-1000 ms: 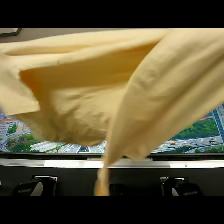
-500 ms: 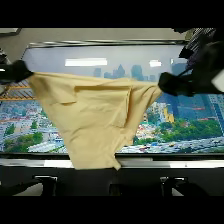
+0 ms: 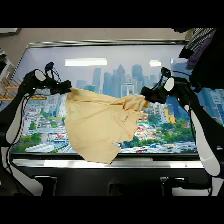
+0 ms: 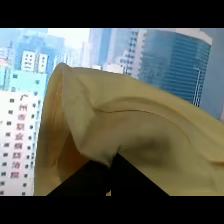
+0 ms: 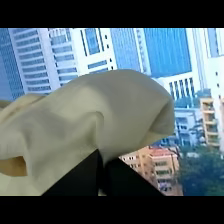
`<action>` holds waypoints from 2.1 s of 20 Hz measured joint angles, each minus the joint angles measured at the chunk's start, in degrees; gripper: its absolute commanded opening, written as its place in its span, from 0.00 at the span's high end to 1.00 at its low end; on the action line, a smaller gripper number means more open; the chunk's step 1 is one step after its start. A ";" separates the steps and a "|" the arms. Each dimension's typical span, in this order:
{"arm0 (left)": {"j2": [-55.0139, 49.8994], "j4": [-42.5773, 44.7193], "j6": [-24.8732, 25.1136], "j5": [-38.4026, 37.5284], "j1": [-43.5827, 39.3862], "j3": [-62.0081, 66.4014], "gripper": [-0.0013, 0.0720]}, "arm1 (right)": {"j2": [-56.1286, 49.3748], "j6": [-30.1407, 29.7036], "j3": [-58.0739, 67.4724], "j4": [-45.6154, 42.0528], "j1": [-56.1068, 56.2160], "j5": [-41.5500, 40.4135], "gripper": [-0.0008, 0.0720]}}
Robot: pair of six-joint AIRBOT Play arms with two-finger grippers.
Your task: Fold the clothes and pants, and hang the long-sleeved shirts on hangers.
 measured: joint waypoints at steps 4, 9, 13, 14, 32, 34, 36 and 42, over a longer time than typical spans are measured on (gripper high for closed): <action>-1.16 -0.98 0.02 -0.74 0.39 1.16 0.87 | -0.17 -0.31 0.98 1.25 -1.46 1.66 0.30; 2.08 -1.42 1.90 -7.69 3.78 2.93 0.25 | 6.10 -11.74 0.35 6.05 -10.78 14.29 0.28; 10.21 -2.32 4.37 -13.84 8.66 1.25 0.25 | 12.13 -19.87 -11.47 15.67 -15.98 20.02 0.27; 13.20 -2.64 4.59 -14.78 10.12 -0.59 0.25 | 13.35 -21.46 -15.82 18.69 -15.87 19.96 0.27; 59.67 -17.16 13.46 -15.02 24.52 -62.64 0.25 | 14.80 -22.27 -38.64 31.21 4.26 -6.75 0.94; 60.33 -20.02 14.82 -13.40 23.50 -67.52 0.25 | 14.58 -23.63 -38.64 32.98 4.37 -6.88 0.94; 60.57 -21.64 15.69 -11.23 21.66 -71.49 0.25 | 14.49 -24.33 -38.64 34.45 4.42 -6.75 0.94; 58.25 -23.71 16.52 -5.22 14.10 -77.46 0.25 | 14.58 -25.11 -38.66 37.09 4.46 -5.03 0.94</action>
